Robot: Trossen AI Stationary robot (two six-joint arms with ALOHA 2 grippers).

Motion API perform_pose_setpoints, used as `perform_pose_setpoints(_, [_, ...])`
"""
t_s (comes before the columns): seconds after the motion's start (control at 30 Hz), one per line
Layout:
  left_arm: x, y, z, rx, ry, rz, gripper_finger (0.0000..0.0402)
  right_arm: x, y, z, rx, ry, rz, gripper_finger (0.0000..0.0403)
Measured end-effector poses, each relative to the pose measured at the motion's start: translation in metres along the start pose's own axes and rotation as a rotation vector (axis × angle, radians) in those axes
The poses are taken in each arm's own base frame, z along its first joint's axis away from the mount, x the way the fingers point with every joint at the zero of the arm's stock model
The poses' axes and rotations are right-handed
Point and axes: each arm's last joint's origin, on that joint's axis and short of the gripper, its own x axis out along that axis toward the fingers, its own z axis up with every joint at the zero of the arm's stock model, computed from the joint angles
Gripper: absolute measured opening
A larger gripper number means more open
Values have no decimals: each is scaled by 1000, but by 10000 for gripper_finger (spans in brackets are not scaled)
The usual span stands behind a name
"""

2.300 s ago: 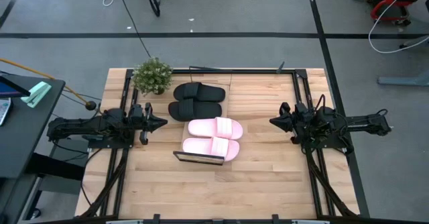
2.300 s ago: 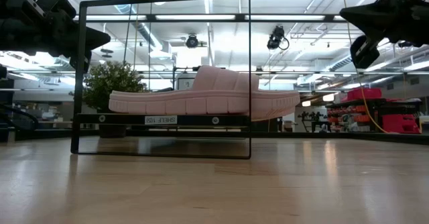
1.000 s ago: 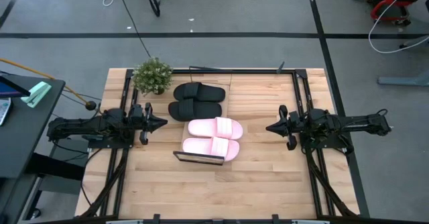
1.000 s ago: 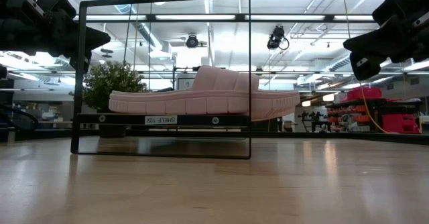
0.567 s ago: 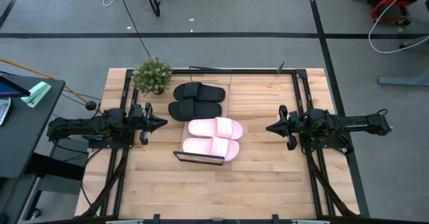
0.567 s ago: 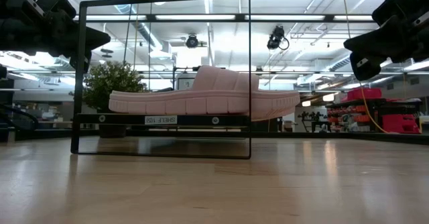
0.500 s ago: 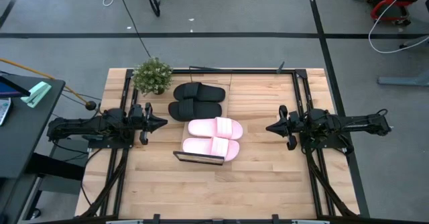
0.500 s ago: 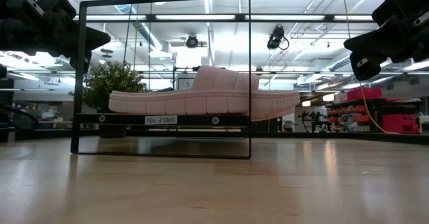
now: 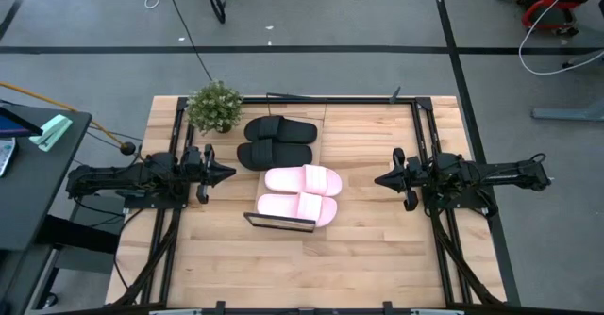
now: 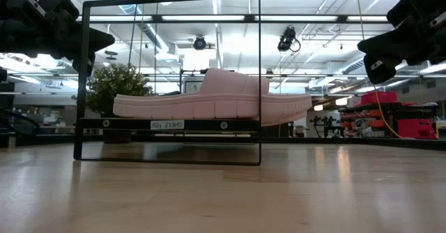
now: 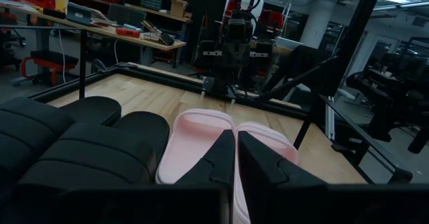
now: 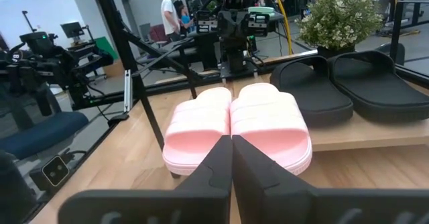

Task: Pick and place slides into the shelf
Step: Return to Home Position

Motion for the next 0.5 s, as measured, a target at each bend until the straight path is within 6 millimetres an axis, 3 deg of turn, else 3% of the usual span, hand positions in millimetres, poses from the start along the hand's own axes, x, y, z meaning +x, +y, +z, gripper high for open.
perform_pose_setpoints(0.5, [0, 0, 0, 0, 0, 0, 36, 0, 0, 0, 0, 0, 0, 14])
